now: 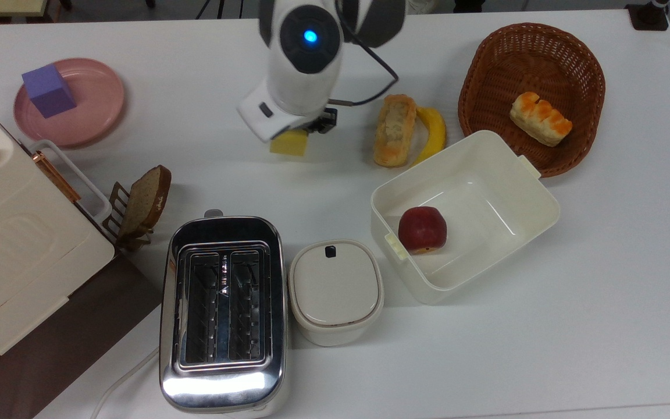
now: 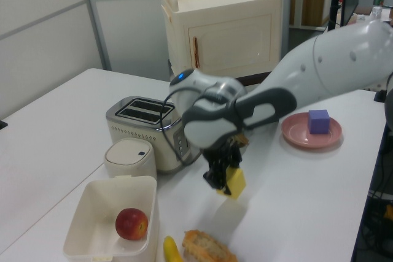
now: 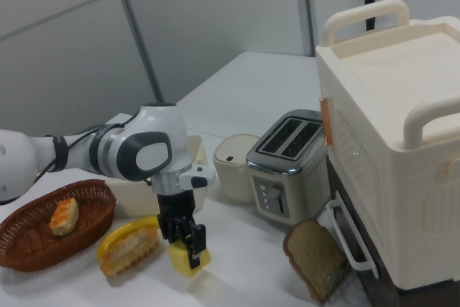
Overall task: Put the yellow cube on the table
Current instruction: 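Lower the yellow cube onto the table and open the gripper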
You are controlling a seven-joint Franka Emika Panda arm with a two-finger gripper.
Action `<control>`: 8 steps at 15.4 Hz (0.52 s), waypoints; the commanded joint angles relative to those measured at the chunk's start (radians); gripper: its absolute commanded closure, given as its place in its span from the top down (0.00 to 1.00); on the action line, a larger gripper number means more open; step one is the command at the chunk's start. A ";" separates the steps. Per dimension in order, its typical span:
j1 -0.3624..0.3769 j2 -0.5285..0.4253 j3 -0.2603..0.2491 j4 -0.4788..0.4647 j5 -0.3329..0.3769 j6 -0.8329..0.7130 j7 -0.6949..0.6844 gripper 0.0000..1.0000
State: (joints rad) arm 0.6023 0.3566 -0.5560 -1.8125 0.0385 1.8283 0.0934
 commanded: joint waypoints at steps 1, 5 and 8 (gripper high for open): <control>0.037 0.004 -0.019 -0.036 0.008 0.060 0.016 1.00; -0.001 -0.037 0.028 0.036 0.008 -0.009 0.029 1.00; -0.180 -0.074 0.161 0.175 -0.003 -0.139 0.083 1.00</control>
State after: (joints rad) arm 0.5913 0.3542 -0.5281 -1.7512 0.0385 1.8162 0.1298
